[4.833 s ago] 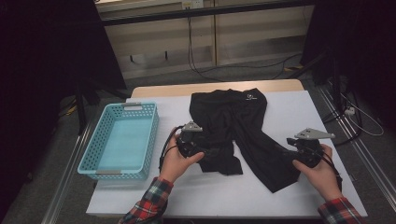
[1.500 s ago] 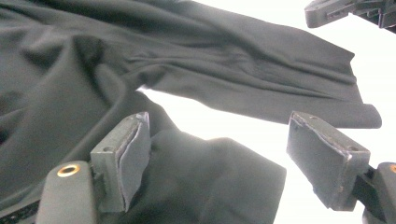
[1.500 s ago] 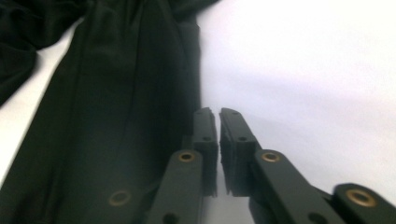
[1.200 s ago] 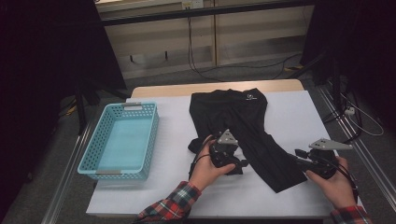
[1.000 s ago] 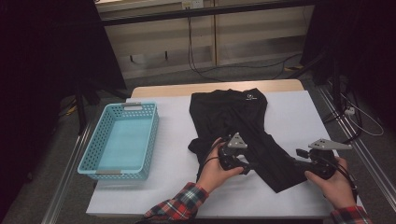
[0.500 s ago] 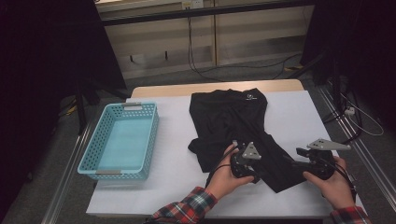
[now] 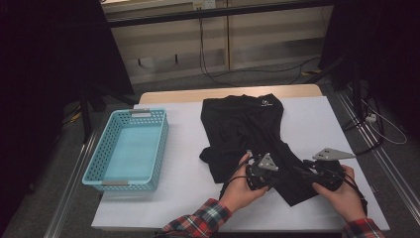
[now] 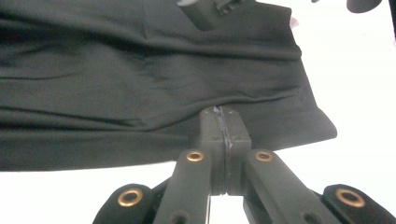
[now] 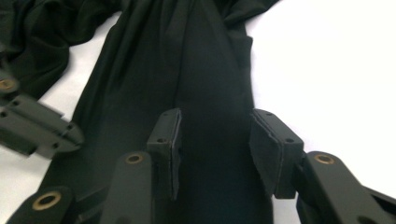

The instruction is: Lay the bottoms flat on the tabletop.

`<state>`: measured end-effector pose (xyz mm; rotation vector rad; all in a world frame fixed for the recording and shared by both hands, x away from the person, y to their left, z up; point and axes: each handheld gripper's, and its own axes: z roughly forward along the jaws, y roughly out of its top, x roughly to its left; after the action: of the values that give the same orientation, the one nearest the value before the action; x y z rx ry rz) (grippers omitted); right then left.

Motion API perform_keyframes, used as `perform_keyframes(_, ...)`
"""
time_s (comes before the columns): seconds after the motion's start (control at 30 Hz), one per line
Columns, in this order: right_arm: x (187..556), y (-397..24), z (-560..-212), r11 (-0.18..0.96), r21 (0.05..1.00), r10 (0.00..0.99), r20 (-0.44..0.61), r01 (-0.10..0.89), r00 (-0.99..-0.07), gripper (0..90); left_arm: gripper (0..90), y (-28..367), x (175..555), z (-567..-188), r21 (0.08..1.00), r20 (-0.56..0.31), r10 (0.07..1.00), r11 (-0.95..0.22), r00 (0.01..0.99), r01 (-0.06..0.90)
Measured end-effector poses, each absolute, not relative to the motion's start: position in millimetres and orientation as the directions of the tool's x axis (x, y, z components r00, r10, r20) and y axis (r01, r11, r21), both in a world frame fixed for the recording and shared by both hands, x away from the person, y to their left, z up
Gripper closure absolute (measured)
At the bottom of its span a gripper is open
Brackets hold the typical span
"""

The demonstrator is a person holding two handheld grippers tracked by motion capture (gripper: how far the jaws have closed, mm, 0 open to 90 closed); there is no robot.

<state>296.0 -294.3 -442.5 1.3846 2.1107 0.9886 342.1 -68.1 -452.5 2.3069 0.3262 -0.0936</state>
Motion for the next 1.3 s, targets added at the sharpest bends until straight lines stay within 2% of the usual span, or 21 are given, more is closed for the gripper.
perform_keyframes(0.27,297.4,-303.8,-453.5,0.221,0.725,0.923,0.059,0.652,-0.379,65.4,90.0,-42.9,348.4,-445.9,0.676,-0.237,0.208,-0.666,0.949,0.315)
perform_keyframes(0.47,296.5,-296.0,-454.6,0.218,0.723,0.893,0.122,0.655,-0.432,79.0,90.0,-29.4,352.2,-441.5,0.677,-0.26,0.222,-0.652,0.94,0.341)
perform_keyframes(0.5,296.4,-294.0,-454.3,0.222,0.717,0.889,0.13,0.661,-0.439,85.8,90.0,-28.3,352.9,-441.6,0.675,-0.258,0.222,-0.655,0.94,0.34)
perform_keyframes(0.57,295.8,-291.9,-451.1,0.243,0.711,0.884,0.118,0.66,-0.452,90.0,90.0,-25.5,354.4,-441.2,0.67,-0.251,0.221,-0.664,0.943,0.333)
perform_keyframes(0.7,290.0,-296.6,-446.8,0.251,0.708,0.882,0.113,0.66,-0.457,90.0,90.0,-19.8,355.3,-441.4,0.649,-0.232,0.245,-0.682,0.942,0.337)
perform_keyframes(0.87,290.4,-304.0,-443.4,0.233,0.729,0.893,0.102,0.644,-0.437,87.0,90.0,-18.0,358.5,-443.7,0.653,-0.259,0.237,-0.671,0.936,0.351)
perform_keyframes(0.93,297.0,-301.8,-439.9,0.217,0.744,0.9,0.099,0.632,-0.425,77.9,90.0,-18.1,358.3,-442.9,0.652,-0.259,0.234,-0.673,0.937,0.348)
perform_keyframes(1.0,304.8,-300.0,-436.3,0.198,0.761,0.906,0.099,0.617,-0.412,76.3,90.0,-18.4,357.9,-443.1,0.651,-0.261,0.233,-0.674,0.937,0.349)
perform_keyframes(1.03,311.2,-298.2,-434.4,0.186,0.768,0.912,0.097,0.612,-0.398,72.1,90.0,-18.2,358.2,-443.4,0.65,-0.26,0.23,-0.677,0.938,0.346)
perform_keyframes(1.13,324.8,-293.4,-435.5,0.184,0.772,0.918,0.087,0.608,-0.387,70.9,90.0,-18.1,358.7,-445.6,0.646,-0.267,0.231,-0.677,0.936,0.351)
perform_keyframes(1.23,338.7,-289.5,-439.7,0.191,0.761,0.935,0.051,0.62,-0.35,63.5,90.0,-17.3,358.9,-446.6,0.646,-0.27,0.231,-0.676,0.935,0.354)
perform_keyframes(1.3,347.4,-288.4,-441.3,0.188,0.758,0.943,0.038,0.625,-0.33,63.8,90.0,-17.3,358.7,-446.9,0.648,-0.264,0.232,-0.677,0.936,0.35)
